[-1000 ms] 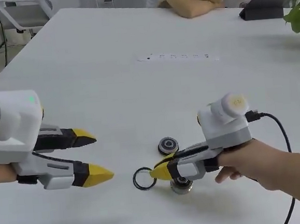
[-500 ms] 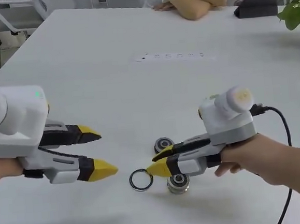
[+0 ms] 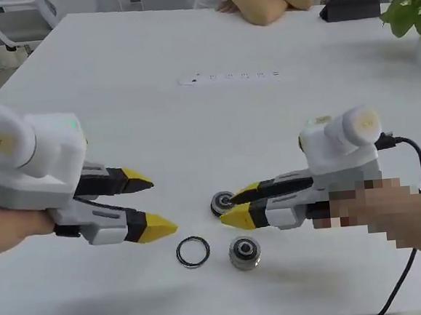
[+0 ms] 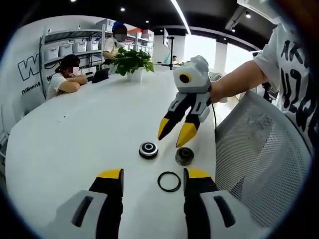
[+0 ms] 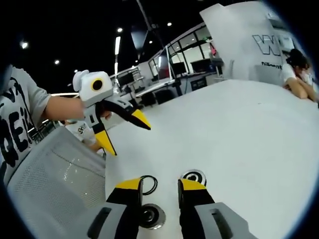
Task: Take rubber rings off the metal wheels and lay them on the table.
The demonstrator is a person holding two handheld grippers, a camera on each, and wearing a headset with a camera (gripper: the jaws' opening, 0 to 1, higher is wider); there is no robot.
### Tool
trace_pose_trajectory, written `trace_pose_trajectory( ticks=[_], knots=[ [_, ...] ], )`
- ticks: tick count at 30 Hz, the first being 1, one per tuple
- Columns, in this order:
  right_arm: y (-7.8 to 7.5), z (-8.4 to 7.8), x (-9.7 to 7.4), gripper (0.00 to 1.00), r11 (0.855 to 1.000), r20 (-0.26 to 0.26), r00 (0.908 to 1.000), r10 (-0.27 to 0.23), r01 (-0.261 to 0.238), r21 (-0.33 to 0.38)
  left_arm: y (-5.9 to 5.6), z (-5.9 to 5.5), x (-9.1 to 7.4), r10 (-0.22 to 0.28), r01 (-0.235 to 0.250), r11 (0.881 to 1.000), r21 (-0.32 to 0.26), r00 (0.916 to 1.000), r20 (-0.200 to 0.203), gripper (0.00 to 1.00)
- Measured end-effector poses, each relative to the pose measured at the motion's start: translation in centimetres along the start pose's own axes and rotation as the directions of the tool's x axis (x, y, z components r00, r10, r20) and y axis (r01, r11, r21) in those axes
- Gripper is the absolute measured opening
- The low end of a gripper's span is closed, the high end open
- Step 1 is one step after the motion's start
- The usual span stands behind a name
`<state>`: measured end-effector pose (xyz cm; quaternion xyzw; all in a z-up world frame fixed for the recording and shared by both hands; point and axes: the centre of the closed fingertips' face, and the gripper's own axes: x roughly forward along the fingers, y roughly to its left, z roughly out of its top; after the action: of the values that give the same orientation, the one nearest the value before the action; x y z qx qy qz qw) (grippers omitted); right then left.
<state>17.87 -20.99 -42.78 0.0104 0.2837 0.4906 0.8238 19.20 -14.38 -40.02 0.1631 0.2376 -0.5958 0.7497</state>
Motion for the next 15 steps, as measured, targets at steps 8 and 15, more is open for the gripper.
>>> trace_pose_trajectory(
  ticks=[8, 15],
  knots=[
    [-2.2, -1.0, -0.9, 0.29, 0.997, -0.023, 0.9980, -0.059, 0.058, -0.050, 0.6, 0.4, 1.1, -0.001, 0.001, 1.000, 0.000, 1.0000, -0.004, 0.44],
    [-3.6, -1.7, -1.1, 0.29, 0.990, -0.041, 0.9928, -0.112, 0.108, -0.090, 1.3, 0.8, 2.5, 0.003, -0.003, 1.000, 0.013, 1.0000, -0.003, 0.44]
  ],
)
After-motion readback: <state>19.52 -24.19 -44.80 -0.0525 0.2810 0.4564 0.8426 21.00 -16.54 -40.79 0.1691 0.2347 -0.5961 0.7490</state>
